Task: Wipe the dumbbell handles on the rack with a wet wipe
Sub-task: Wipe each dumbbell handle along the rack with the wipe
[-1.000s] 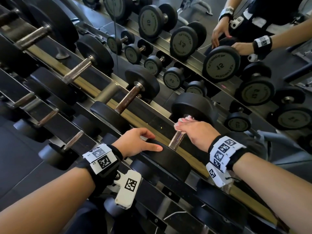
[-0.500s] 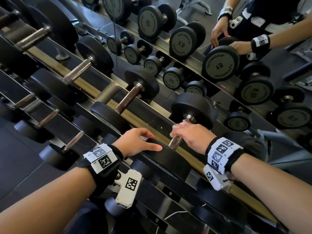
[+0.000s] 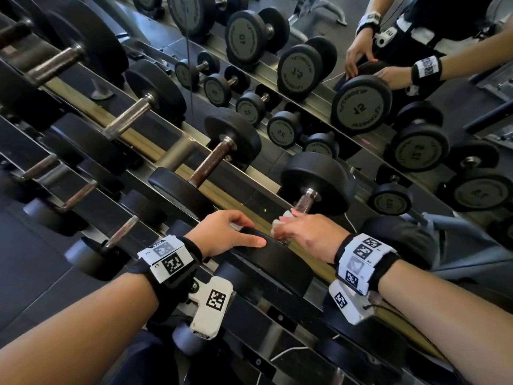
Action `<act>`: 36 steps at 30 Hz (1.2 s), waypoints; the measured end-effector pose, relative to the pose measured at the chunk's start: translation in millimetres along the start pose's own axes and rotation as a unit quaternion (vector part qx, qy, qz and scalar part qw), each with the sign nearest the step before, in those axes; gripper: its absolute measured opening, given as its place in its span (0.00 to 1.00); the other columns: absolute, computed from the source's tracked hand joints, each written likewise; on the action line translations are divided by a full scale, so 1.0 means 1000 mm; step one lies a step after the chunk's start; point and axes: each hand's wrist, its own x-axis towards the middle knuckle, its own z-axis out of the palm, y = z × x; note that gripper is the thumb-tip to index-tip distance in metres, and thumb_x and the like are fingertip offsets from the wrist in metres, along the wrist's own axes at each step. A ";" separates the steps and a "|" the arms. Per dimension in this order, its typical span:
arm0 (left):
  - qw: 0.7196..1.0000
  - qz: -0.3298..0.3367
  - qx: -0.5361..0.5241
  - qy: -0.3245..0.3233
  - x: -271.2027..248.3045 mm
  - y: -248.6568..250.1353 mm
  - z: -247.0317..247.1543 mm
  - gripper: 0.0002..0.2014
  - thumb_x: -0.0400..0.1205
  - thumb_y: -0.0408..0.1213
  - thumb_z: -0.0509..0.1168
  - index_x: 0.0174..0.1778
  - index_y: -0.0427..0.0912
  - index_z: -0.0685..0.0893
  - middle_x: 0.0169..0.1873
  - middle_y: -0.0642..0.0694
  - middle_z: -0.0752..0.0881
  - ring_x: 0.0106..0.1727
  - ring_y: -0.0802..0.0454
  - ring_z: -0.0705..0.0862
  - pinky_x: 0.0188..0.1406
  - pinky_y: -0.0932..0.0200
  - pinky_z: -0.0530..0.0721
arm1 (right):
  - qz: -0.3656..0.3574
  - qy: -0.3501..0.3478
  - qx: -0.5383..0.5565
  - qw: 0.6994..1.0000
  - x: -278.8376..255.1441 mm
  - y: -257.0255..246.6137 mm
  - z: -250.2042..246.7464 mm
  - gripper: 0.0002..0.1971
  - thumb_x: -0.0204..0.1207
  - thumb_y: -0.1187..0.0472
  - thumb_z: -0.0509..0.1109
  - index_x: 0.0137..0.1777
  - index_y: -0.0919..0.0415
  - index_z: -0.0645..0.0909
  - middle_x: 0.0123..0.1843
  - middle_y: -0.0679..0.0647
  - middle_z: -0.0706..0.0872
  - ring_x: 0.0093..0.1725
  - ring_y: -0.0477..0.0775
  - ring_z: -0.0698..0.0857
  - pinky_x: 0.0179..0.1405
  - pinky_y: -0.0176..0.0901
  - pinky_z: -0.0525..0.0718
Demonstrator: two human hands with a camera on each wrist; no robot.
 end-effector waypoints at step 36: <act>0.998 -0.016 -0.062 -0.021 0.000 0.003 -0.001 0.22 0.61 0.55 0.83 0.49 0.55 0.88 0.49 0.48 0.89 0.49 0.48 0.90 0.52 0.45 0.91 | 0.268 0.229 0.189 0.917 -0.018 0.003 0.030 0.22 0.87 0.61 0.58 0.78 0.41 0.74 0.58 0.59 0.90 0.57 0.65 0.87 0.57 0.50 0.83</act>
